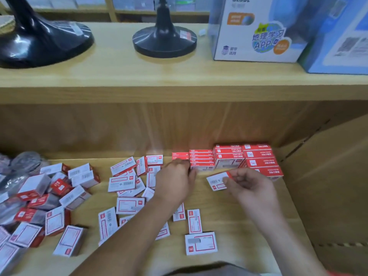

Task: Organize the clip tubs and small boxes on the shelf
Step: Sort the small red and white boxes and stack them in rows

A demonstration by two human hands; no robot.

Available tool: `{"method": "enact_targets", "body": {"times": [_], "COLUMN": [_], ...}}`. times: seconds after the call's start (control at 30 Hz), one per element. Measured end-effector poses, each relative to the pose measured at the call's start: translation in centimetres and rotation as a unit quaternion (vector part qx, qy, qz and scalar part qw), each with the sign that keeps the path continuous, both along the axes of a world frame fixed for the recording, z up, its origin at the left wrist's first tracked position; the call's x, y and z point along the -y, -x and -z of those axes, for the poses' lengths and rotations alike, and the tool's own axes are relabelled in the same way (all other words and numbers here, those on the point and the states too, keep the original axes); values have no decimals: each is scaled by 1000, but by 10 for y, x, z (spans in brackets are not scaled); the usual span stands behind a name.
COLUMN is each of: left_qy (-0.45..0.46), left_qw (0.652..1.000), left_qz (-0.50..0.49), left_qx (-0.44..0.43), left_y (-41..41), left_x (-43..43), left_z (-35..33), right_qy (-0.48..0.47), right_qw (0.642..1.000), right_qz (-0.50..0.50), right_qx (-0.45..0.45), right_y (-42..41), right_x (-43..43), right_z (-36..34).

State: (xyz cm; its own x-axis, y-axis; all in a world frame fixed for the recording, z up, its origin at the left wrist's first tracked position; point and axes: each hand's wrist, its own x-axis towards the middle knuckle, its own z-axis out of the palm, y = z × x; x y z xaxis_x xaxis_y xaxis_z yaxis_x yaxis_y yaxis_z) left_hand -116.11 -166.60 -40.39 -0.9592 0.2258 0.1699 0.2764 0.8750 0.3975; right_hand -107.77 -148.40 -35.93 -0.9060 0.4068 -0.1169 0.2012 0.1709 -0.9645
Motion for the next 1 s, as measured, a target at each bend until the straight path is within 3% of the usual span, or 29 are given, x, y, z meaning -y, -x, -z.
{"method": "enact_targets", "body": {"times": [0.17, 0.27, 0.37, 0.47, 0.57, 0.7, 0.83, 1.0], "left_qy": [21, -62, -197, -159, -227, -375, -368, -284], "left_qw": [1000, 997, 973, 968, 964, 912, 913, 943], "left_qz": [8, 22, 124, 193, 136, 45, 41, 70], "left_qx": [10, -45, -11, 8, -6, 158, 171, 158], "left_y": [1, -8, -31, -44, -43, -43, -44, -39], "left_x": [6, 15, 21, 25, 30, 36, 43, 46], "left_z": [-9, -26, -41, -38, -37, -39, -38, -34], "right_qy": [84, 108, 100, 113, 127, 78, 44, 74], "right_qw": [996, 994, 995, 993, 990, 994, 990, 993], "right_qz": [0, 10, 12, 1, -30, -61, -133, -87], "right_qx": [6, 11, 8, 17, 52, 50, 25, 19], "right_y": [4, 3, 4, 7, 10, 10, 6, 8], "right_x": [7, 10, 13, 22, 29, 31, 34, 34], "right_z": [-11, -18, -20, -27, -29, -24, -20, -11]}}
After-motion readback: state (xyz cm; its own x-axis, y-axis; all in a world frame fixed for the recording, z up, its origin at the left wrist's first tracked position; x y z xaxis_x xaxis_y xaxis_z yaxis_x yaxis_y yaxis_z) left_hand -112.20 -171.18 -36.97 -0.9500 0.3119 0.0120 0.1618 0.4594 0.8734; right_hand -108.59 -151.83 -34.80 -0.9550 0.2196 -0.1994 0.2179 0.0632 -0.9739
